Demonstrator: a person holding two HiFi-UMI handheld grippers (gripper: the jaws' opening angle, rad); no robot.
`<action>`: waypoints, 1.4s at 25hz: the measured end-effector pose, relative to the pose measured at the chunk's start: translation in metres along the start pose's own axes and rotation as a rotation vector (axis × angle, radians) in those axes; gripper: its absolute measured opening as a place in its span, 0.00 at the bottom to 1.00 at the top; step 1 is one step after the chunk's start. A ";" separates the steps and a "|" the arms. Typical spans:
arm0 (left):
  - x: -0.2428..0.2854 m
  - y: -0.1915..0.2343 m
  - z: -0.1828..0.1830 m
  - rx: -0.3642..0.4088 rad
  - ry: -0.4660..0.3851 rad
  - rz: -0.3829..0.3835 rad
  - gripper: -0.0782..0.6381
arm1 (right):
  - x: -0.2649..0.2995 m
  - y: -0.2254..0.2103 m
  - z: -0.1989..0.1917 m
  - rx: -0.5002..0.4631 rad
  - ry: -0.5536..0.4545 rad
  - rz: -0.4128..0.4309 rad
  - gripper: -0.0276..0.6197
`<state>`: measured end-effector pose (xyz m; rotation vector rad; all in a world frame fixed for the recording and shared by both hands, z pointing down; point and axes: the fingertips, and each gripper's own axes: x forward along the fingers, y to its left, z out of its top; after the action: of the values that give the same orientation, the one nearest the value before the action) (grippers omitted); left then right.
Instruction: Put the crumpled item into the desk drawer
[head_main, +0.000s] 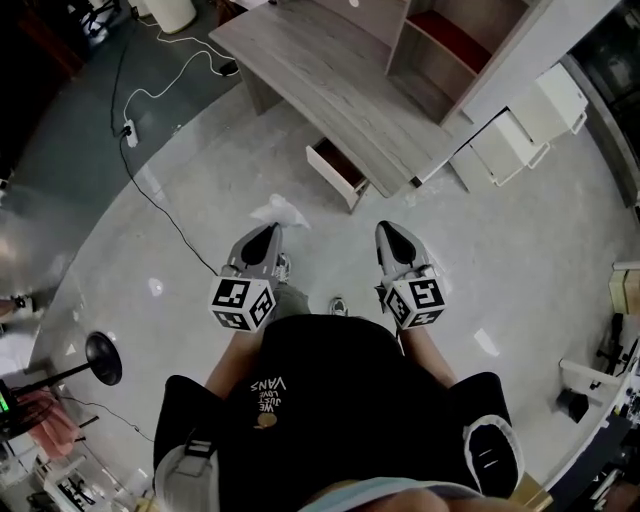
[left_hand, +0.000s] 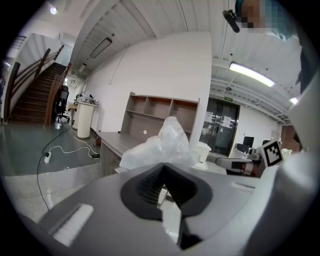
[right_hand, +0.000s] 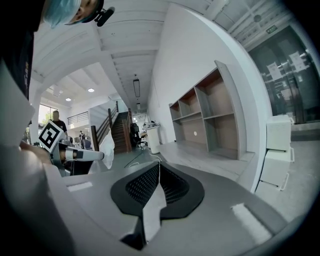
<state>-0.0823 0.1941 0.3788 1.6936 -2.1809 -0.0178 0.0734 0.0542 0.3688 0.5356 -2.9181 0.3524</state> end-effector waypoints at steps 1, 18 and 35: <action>0.005 0.007 0.002 0.005 0.010 -0.013 0.18 | 0.006 0.001 0.001 0.004 -0.002 -0.017 0.05; 0.097 0.120 0.034 0.123 0.174 -0.333 0.18 | 0.100 0.029 -0.005 0.101 -0.051 -0.339 0.05; 0.194 0.105 -0.037 0.292 0.423 -0.507 0.18 | 0.119 -0.019 -0.100 0.157 0.075 -0.439 0.18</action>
<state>-0.2082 0.0492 0.4937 2.1353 -1.4645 0.4969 -0.0187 0.0236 0.4909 1.1296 -2.6142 0.5250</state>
